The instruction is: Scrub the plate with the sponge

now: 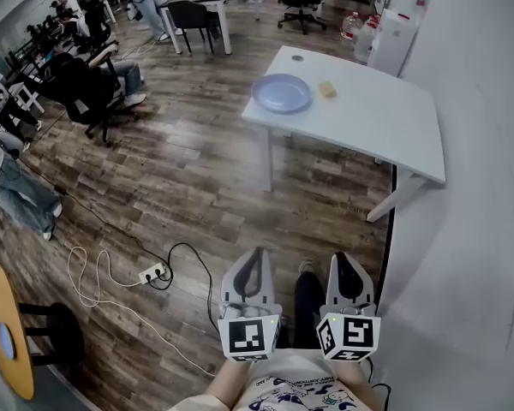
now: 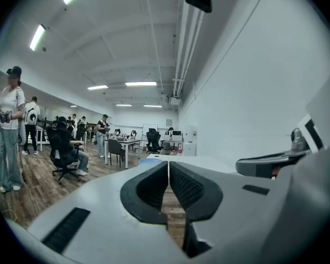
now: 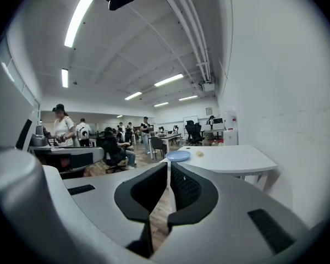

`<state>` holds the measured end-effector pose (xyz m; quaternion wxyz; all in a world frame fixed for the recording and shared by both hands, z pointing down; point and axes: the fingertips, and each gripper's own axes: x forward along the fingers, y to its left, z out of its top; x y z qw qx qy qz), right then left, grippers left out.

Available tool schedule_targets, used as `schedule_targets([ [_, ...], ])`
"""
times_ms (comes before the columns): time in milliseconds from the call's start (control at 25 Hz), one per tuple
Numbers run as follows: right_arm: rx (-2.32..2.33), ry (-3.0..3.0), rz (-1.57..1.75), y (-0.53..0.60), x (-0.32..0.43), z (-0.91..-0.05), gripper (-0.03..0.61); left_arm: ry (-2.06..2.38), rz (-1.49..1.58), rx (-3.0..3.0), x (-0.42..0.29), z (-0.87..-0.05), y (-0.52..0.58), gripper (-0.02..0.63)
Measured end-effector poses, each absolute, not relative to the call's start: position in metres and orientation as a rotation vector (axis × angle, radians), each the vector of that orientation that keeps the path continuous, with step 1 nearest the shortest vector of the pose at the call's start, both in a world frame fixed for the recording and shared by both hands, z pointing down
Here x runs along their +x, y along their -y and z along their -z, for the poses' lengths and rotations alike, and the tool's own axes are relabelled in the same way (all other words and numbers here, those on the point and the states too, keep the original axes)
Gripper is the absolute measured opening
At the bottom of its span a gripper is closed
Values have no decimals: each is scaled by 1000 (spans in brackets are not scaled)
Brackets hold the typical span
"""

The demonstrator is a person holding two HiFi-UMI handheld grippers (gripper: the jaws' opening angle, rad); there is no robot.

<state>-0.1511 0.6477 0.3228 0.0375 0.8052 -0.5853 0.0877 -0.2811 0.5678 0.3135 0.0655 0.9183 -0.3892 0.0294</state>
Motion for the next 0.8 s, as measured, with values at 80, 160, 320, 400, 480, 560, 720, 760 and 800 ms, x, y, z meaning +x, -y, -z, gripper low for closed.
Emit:
schedule_targets([
  [80,2469,1798,-279,-641,-145,-325,32,1185,-98,2765,-277,-315,-560,15],
  [160,2465,1806,-286,-631,-135,-327,32,1207,-107,2755,-271,-316,-549,15],
  [320,2462,1825,-291,-604,-109,-331,32,1242,-113,2754,-251,-318,-524,15],
  [400,2451,1841,-289,-588,-94,-333,32,1260,-115,2748,-238,-320,-510,15],
  [480,2440,1853,-290,-572,-79,-335,32,1277,-119,2739,-224,-322,-496,15],
  [560,2433,1857,-298,-557,-61,-336,32,1290,-130,2732,-208,-322,-481,15],
  [720,2419,1877,-307,-522,-21,-331,32,1329,-138,2711,-175,-319,-448,15],
  [760,2416,1882,-303,-513,-11,-329,32,1339,-139,2707,-167,-318,-439,15],
  [800,2414,1886,-299,-504,-1,-327,32,1347,-136,2702,-159,-316,-431,15],
])
